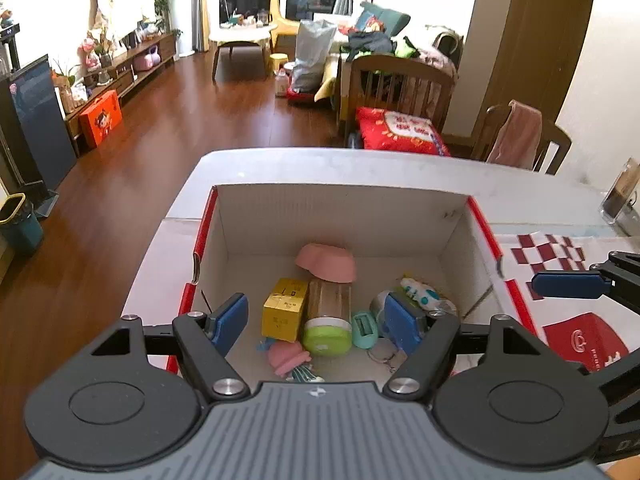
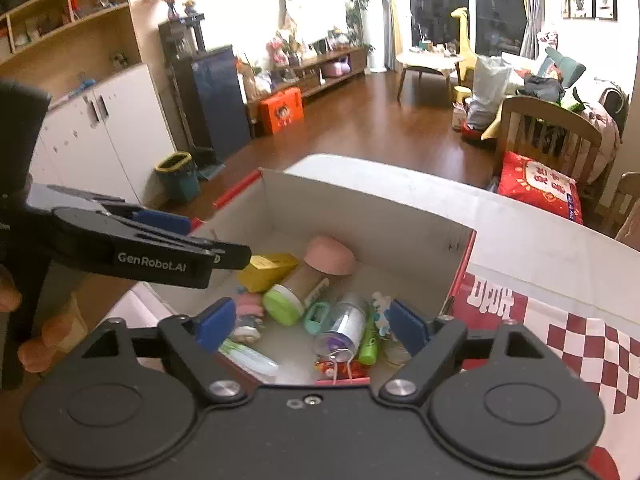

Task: Organize rigid objects
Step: 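Withdraw both open grippers up and away from the box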

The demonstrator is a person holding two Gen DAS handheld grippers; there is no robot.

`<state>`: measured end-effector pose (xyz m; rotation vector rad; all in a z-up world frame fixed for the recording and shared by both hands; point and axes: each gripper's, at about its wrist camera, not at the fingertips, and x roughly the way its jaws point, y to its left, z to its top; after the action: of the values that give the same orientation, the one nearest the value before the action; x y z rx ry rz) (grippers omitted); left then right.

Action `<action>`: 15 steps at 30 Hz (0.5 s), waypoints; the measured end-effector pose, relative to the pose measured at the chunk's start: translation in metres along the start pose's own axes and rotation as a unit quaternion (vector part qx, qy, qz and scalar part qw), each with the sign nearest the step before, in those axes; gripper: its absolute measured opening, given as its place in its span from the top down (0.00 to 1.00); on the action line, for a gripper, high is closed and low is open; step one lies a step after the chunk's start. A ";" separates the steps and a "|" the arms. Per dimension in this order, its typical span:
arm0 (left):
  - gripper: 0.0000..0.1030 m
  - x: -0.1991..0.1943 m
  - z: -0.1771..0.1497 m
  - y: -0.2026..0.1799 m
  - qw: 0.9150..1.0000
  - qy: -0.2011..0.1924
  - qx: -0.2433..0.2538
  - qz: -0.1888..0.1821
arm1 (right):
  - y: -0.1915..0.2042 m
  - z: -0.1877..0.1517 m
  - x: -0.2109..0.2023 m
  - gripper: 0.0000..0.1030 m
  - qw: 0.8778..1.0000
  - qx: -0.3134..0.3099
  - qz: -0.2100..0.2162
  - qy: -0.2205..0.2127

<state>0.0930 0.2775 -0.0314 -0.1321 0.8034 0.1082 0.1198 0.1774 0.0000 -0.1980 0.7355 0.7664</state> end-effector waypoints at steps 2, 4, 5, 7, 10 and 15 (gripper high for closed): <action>0.21 -0.008 -0.004 -0.001 1.000 -0.007 -0.001 -0.003 | 0.001 -0.001 -0.008 0.11 1.000 -0.001 0.005 -0.013; 0.21 -0.016 -0.007 -0.001 1.000 -0.011 -0.002 -0.005 | 0.002 -0.002 -0.016 0.08 1.000 0.000 0.008 -0.026; 0.21 -0.019 -0.008 -0.002 1.000 -0.014 -0.001 -0.006 | 0.003 -0.003 -0.020 0.06 0.999 -0.001 0.008 -0.032; 0.20 -0.025 -0.011 -0.004 1.000 -0.017 -0.001 -0.006 | 0.003 -0.004 -0.028 0.02 0.999 0.000 0.009 -0.046; 0.14 -0.033 -0.015 -0.004 1.000 -0.024 -0.002 -0.007 | 0.001 -0.007 -0.039 0.00 0.998 0.004 0.010 -0.062; 0.00 -0.044 -0.023 -0.006 0.999 -0.037 -0.005 -0.003 | -0.001 -0.014 -0.052 0.00 0.997 0.008 -0.001 -0.075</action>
<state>0.0473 0.2662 -0.0145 -0.1397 0.7288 0.1116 0.0874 0.1417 0.0241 -0.1239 0.5985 0.7646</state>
